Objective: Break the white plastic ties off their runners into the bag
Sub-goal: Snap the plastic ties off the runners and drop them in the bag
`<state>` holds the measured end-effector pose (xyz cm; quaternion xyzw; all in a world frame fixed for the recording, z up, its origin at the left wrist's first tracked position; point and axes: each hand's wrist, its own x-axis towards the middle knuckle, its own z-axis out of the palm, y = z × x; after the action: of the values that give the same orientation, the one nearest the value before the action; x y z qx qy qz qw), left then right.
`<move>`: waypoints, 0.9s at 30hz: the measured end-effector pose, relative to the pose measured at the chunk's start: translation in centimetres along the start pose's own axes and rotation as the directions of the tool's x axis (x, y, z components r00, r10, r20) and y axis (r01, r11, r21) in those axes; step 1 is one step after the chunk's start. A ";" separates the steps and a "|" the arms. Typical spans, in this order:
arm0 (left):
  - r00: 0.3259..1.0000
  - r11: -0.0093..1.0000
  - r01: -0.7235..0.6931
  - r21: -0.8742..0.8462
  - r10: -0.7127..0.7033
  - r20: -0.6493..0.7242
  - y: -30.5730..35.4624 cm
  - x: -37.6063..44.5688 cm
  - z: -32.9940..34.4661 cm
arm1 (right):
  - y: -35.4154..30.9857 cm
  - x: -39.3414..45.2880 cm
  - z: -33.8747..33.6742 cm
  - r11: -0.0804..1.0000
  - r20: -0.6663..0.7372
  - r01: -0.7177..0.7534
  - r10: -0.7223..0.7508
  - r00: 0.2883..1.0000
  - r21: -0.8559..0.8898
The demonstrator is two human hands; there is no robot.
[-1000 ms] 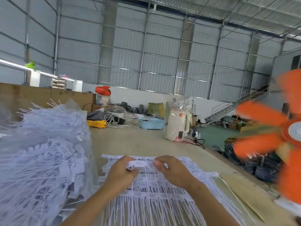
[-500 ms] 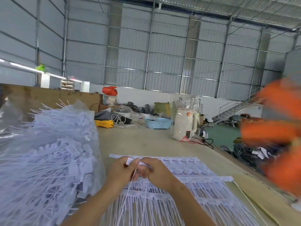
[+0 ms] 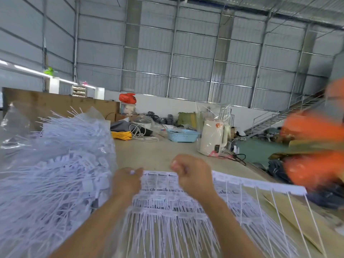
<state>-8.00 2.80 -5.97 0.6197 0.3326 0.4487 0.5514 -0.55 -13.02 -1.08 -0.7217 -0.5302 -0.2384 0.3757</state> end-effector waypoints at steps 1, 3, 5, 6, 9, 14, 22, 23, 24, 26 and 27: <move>0.999 0.999 0.008 -0.036 -0.010 -0.051 0.1 0.3 -0.7 | 0.2 0.4 -1.0 0.987 -0.084 -0.040 0.053 0.995 0.155; 0.999 0.992 -0.026 -0.127 0.022 -0.034 0.6 -0.2 -0.7 | 0.3 0.8 -1.6 0.959 -0.059 -0.041 0.060 0.996 0.281; 0.992 0.974 -0.031 -0.226 0.058 0.114 1.0 -1.6 0.9 | 0.1 0.5 -0.1 0.964 0.101 -0.048 0.022 0.995 0.263; 0.976 0.964 -0.007 -0.265 0.064 0.207 1.0 -2.3 1.7 | 0.1 0.1 0.9 0.967 0.162 -0.053 0.012 0.987 0.248; 0.873 0.910 0.194 -0.367 0.011 0.487 1.1 -3.3 3.2 | 1.1 -0.5 2.8 0.968 0.146 -0.105 0.072 0.987 0.230; 0.803 0.945 0.196 -0.260 -0.003 0.597 0.1 -3.4 3.3 | 2.7 -1.1 3.3 0.964 0.131 -0.121 0.092 0.987 0.235; 0.870 0.968 -0.015 -0.250 0.136 0.474 -0.3 -3.1 3.0 | 4.4 -1.4 2.3 0.923 0.419 -0.258 0.122 0.900 0.285; 0.846 0.972 -0.044 -0.230 0.159 0.509 -0.4 -3.3 2.9 | 4.2 -1.6 2.4 0.925 0.428 -0.255 0.116 0.896 0.283; 0.833 0.976 -0.076 -0.206 0.175 0.525 -0.4 -3.6 2.9 | 3.9 -1.7 2.5 0.921 0.434 -0.253 0.107 0.895 0.296; 0.854 0.979 -0.135 -0.152 0.192 0.484 -0.3 -3.8 2.9 | 3.6 -1.8 2.6 0.915 0.434 -0.232 0.071 0.898 0.330; 0.869 0.981 -0.147 -0.128 0.190 0.457 -0.2 -3.8 3.0 | 3.5 -1.8 2.6 0.911 0.423 -0.219 0.056 0.904 0.349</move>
<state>-6.67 -1.72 -6.85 0.7110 0.1145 0.3471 0.6007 2.05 -12.56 -5.06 -0.7025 -0.5795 0.0532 0.4097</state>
